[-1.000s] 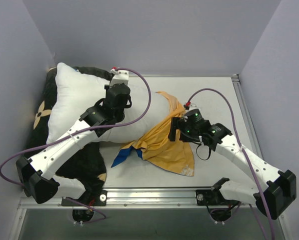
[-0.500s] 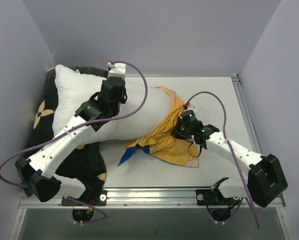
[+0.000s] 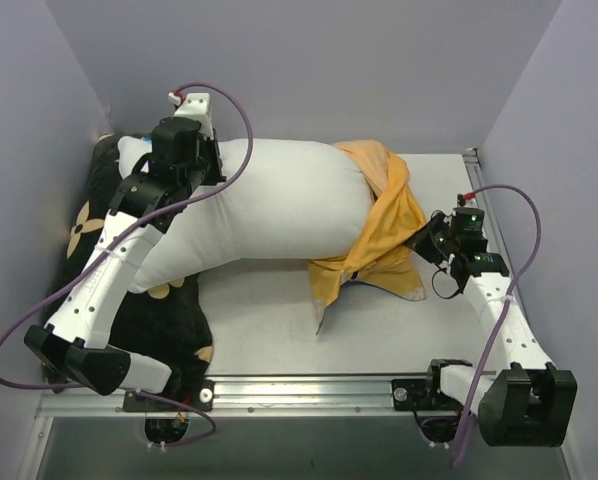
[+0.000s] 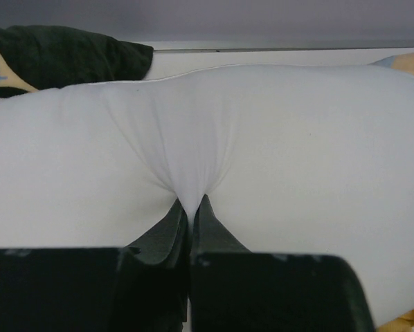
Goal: Remove the pillowcase from the pillow
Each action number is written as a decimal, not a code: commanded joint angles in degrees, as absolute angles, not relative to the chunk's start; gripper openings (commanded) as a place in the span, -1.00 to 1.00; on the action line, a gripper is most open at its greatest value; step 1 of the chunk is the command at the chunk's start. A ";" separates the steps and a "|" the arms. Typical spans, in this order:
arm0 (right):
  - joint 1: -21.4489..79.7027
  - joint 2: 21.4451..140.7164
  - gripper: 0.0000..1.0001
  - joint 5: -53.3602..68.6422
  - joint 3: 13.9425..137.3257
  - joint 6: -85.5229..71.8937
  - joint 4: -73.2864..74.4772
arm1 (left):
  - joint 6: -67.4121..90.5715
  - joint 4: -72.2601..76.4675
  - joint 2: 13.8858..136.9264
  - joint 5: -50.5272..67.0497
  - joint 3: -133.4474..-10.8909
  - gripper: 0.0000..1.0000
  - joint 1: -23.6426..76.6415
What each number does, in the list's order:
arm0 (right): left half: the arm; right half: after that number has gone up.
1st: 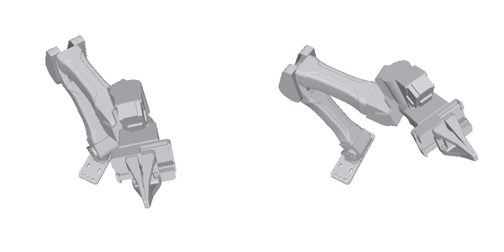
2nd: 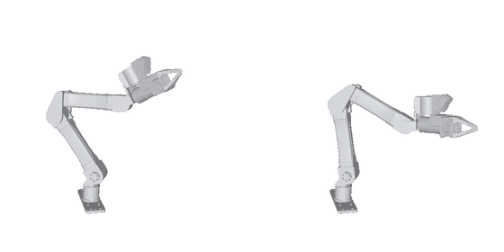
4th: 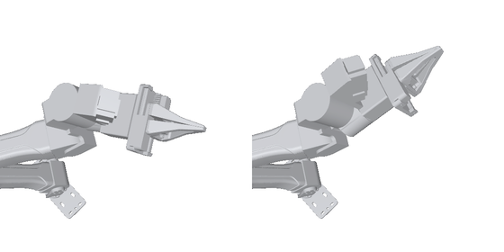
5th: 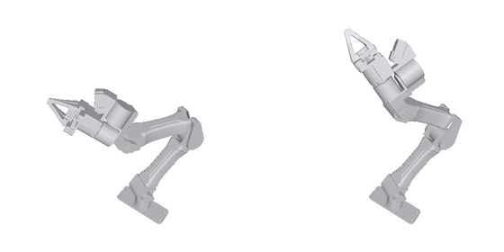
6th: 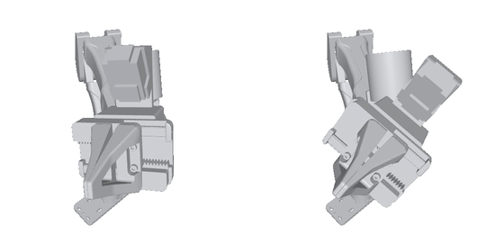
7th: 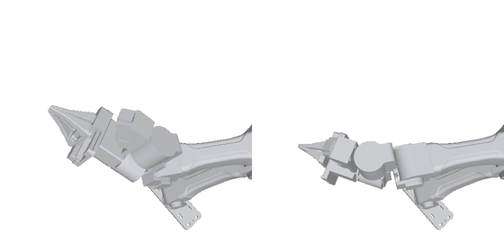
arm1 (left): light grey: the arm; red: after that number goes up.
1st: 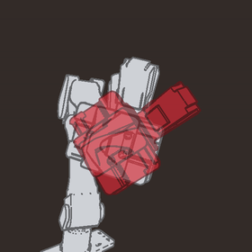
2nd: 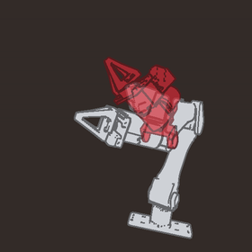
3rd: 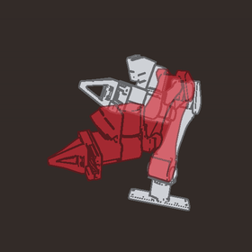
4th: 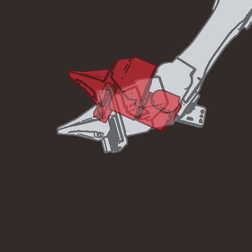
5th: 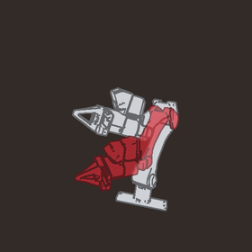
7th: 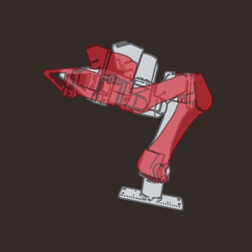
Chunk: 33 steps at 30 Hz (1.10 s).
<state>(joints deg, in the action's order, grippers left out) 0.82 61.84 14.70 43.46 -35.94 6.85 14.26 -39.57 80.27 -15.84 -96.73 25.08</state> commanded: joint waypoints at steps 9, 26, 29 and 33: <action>-17.57 66.62 -1.00 10.19 46.67 -31.55 16.43 | 11.95 -34.28 75.50 -21.64 -107.05 -1.00 12.58; -22.50 70.66 -1.00 7.47 50.45 -33.40 18.11 | 20.82 -36.48 75.76 -4.50 -112.85 -1.00 -4.56; -22.59 70.66 -1.00 7.47 50.54 -33.31 18.11 | 23.20 -36.04 76.72 -0.01 -113.90 -1.00 -6.68; -18.39 68.82 -1.00 8.81 51.15 -32.70 17.75 | 25.83 -33.93 77.52 9.21 -111.80 -1.00 -5.81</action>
